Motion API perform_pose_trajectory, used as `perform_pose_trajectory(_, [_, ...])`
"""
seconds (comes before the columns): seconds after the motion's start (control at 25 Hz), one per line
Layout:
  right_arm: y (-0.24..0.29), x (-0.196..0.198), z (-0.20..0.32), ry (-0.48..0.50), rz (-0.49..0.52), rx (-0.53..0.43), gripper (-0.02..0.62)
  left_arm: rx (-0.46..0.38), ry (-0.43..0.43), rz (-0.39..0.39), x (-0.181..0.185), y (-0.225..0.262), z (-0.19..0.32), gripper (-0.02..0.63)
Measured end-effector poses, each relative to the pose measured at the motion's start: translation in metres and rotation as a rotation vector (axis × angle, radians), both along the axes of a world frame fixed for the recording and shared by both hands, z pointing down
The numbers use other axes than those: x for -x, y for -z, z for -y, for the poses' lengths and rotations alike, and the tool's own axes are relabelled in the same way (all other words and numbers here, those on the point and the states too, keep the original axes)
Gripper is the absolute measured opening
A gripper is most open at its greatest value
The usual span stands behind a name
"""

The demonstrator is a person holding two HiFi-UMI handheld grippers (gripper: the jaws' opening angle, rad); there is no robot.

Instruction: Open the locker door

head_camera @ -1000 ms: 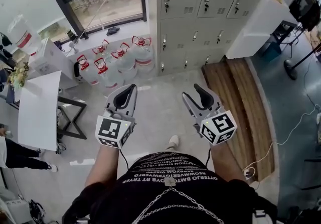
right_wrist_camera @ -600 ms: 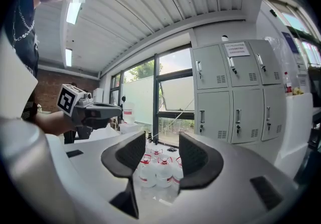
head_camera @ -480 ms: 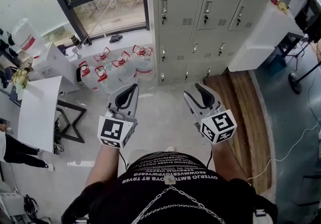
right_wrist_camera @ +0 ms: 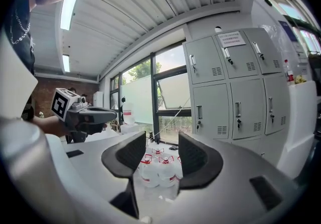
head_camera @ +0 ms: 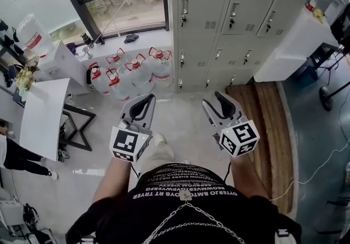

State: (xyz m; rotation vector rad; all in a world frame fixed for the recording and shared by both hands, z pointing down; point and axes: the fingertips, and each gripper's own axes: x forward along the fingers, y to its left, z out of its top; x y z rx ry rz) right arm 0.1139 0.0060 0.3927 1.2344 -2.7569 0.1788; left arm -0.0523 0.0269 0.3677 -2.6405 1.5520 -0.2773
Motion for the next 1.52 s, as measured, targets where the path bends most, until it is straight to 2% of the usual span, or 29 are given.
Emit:
perform_pose_trajectory(0.32, [-0.012,0.006,0.037,-0.021,0.012,0.025,0.192,0.008,-0.023,0.009,0.003,-0.011,0.046,-0.002])
perform_pose_trajectory(0.8, [-0.009,0.034,0.139,-0.053,0.015,0.037,0.192,0.003,-0.115,-0.003,0.014,-0.012,0.152,-0.002])
perform_pose_trajectory(1.16, [-0.017,0.058,0.206,-0.078,0.023,0.07,0.192,0.048,-0.171,0.018,0.026,-0.031,0.225,-0.002])
perform_pose_trajectory(1.52, [-0.014,0.09,0.259,-0.111,-0.017,0.06,0.192,0.038,-0.212,-0.023,0.056,-0.034,0.285,-0.002])
